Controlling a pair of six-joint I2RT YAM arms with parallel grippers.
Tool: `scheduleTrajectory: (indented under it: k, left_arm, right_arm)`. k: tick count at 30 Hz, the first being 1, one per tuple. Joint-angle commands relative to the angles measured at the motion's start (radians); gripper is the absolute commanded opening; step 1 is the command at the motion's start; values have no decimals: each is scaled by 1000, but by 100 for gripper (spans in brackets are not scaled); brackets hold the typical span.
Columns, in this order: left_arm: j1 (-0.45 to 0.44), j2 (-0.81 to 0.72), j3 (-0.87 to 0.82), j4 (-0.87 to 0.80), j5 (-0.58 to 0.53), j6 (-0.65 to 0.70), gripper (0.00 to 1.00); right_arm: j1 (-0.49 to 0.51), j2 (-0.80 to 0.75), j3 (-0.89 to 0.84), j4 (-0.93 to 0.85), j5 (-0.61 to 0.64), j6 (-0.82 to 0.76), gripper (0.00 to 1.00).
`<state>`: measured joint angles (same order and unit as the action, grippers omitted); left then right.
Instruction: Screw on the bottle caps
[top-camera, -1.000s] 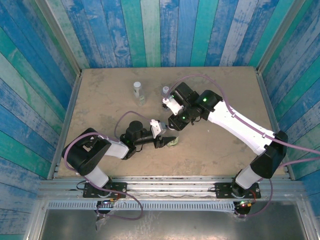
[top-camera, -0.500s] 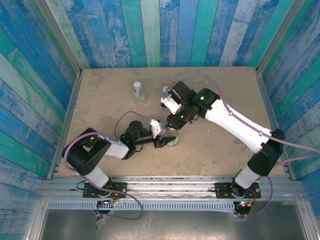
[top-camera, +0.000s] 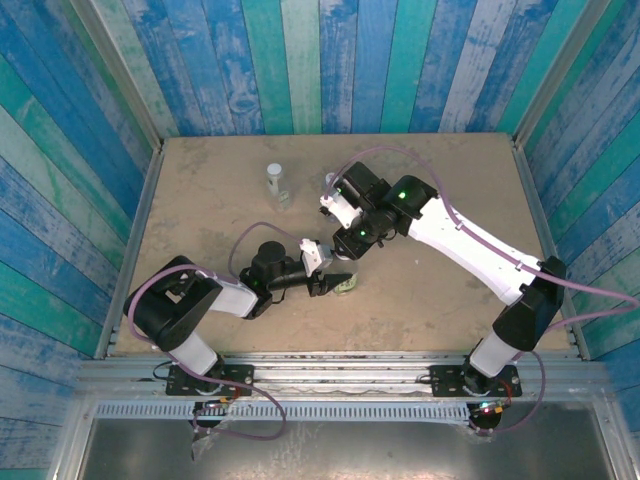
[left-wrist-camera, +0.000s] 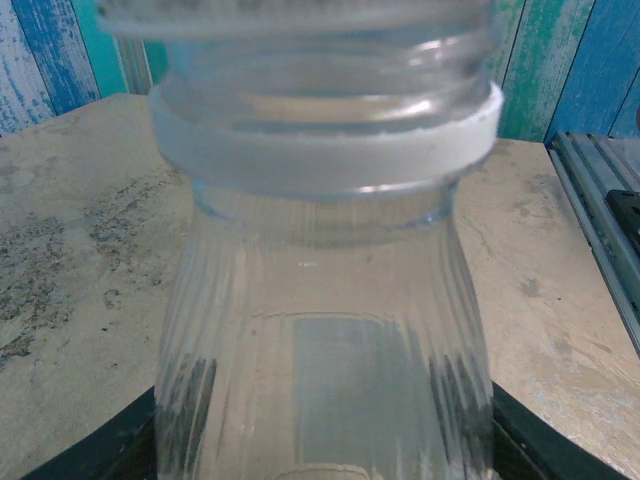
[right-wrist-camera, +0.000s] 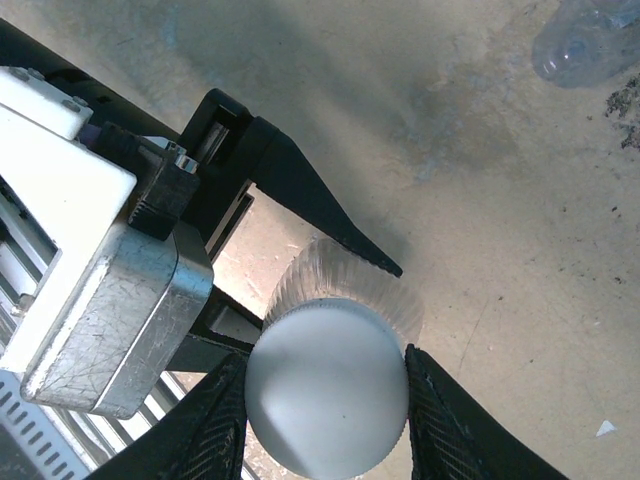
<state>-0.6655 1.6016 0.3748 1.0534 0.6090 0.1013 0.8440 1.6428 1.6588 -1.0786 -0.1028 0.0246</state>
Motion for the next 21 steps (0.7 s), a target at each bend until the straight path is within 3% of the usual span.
scheduleTrajectory:
  k: [1, 8, 19, 21]
  left_arm:
    - [1, 35, 2, -51, -9, -6, 59]
    - [2, 38, 4, -51, -8, -8, 59]
    - [3, 38, -1, -50, -8, -8, 59]
    - [2, 36, -1, -50, -8, -9, 59]
  right_arm:
    - [23, -23, 11, -46, -24, -4, 45]
    - [24, -20, 8, -44, -16, -3, 44]
    - [26, -21, 18, -40, 5, 4, 50]
    - [26, -23, 22, -37, 13, 7, 55]
